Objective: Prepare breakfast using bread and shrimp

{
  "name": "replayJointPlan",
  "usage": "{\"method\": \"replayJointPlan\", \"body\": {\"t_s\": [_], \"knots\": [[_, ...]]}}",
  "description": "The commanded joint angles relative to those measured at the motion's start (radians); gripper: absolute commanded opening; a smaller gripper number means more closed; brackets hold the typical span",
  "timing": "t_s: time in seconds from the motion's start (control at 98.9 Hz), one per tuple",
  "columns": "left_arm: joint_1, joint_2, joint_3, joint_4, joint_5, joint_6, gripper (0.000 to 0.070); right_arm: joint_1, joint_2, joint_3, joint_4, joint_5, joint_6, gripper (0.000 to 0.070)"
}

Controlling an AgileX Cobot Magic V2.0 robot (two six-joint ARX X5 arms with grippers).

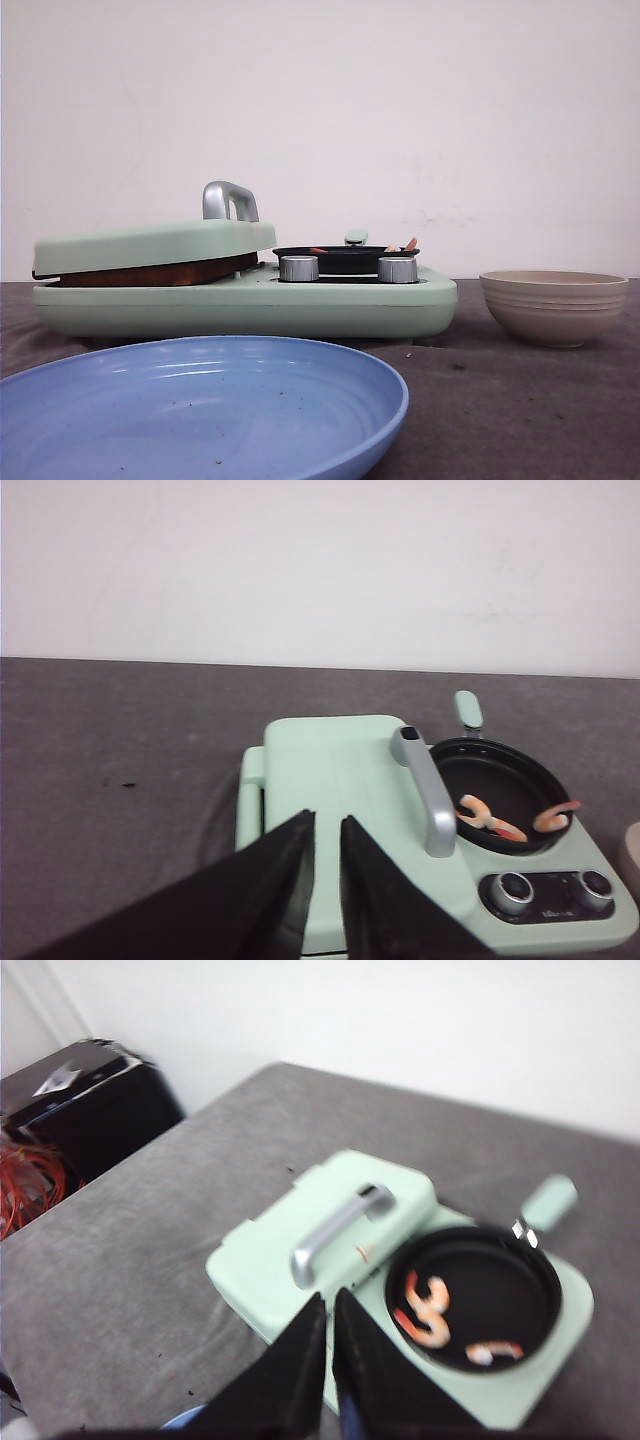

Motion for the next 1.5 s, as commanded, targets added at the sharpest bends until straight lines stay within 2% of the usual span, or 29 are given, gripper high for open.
{"method": "replayJointPlan", "body": {"t_s": [0.0, 0.172, 0.283, 0.405, 0.607, 0.688, 1.002, 1.173, 1.285, 1.386, 1.487], "knots": [[-0.002, -0.007, -0.013, 0.008, 0.014, -0.027, 0.0000, 0.040, -0.027, -0.029, 0.017, 0.026, -0.037, 0.0000], [-0.003, -0.088, -0.113, 0.047, 0.021, -0.076, 0.0000, 0.108, -0.176, -0.247, 0.154, 0.030, -0.045, 0.0000], [-0.003, -0.191, -0.191, 0.083, 0.016, -0.108, 0.0000, 0.138, -0.294, -0.425, 0.254, 0.066, -0.029, 0.0000], [-0.003, -0.307, -0.251, 0.072, -0.011, -0.155, 0.0000, 0.144, -0.398, -0.587, 0.257, 0.104, -0.008, 0.0000], [-0.003, -0.456, -0.324, -0.025, -0.044, -0.198, 0.0000, 0.144, -0.541, -0.803, 0.266, 0.112, 0.044, 0.0001], [-0.003, -0.486, -0.339, -0.057, -0.065, -0.212, 0.0000, 0.144, -0.584, -0.863, 0.280, 0.154, 0.064, 0.0001], [-0.003, -0.497, -0.340, -0.057, -0.090, -0.220, 0.0000, 0.144, -0.624, -0.940, 0.287, 0.187, 0.084, 0.0001], [-0.003, -0.497, -0.340, -0.057, -0.100, -0.220, 0.0000, 0.144, -0.625, -0.940, 0.290, 0.266, 0.100, 0.0001], [-0.003, -0.498, -0.340, -0.064, -0.100, -0.222, 0.0000, 0.144, -0.625, -0.940, 0.290, 0.267, 0.109, 0.0001], [-0.003, -0.497, -0.340, -0.064, -0.099, -0.222, 0.0000, 0.144, -0.625, -0.940, 0.279, 0.262, 0.171, 0.0001], [-0.003, -0.497, -0.340, -0.064, -0.100, -0.222, 0.0000, 0.144, -0.625, -0.940, 0.287, 0.260, 0.173, 0.0001]]}}
